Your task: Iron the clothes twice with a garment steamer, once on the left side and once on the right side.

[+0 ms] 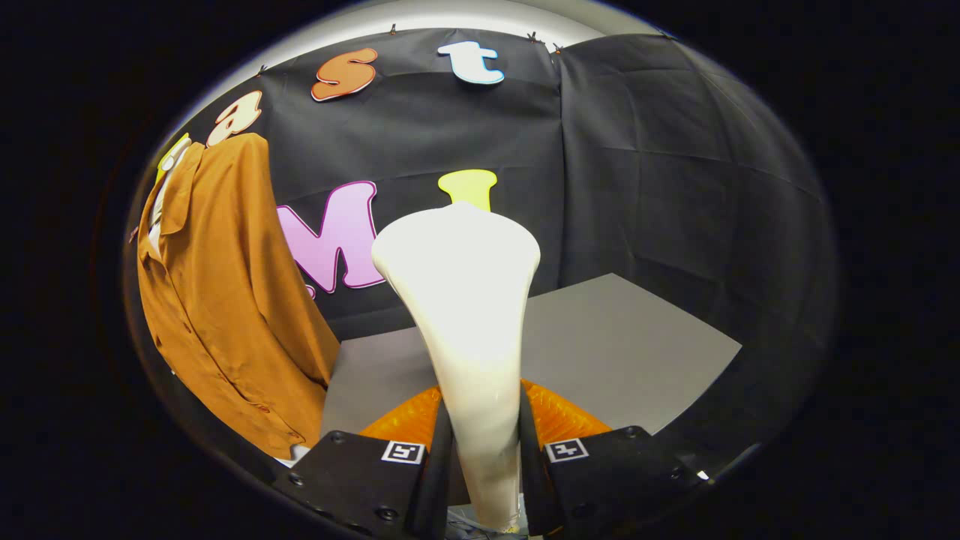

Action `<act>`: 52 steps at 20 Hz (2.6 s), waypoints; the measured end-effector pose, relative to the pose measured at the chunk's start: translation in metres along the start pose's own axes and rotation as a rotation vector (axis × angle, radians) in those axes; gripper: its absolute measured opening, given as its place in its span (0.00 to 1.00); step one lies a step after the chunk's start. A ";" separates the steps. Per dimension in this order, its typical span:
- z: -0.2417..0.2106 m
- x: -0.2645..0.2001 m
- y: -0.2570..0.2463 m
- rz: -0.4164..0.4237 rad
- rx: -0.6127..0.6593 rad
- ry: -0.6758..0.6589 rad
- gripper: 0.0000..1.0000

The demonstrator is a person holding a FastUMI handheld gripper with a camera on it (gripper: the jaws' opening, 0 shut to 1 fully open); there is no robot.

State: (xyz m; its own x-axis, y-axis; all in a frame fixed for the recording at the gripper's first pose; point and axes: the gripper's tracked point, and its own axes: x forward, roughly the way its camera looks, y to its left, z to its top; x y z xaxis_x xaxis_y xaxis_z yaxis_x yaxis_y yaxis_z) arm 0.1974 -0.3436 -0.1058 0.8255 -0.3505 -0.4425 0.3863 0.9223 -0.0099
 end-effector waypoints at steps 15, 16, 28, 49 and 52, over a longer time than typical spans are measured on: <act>0.010 -0.072 0.170 0.112 -0.070 -0.150 0.43; 0.010 -0.074 0.181 0.123 -0.075 -0.155 0.43; -0.002 -0.052 0.274 0.166 -0.122 -0.124 0.43; -0.118 0.009 0.267 0.038 -0.180 0.168 0.44; -0.145 0.015 0.259 0.027 -0.189 0.227 0.44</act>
State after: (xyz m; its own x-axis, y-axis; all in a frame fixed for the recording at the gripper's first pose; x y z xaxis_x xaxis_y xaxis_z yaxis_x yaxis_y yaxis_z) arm 0.2505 -0.0864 -0.2454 0.7131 -0.2993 -0.6340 0.2641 0.9523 -0.1526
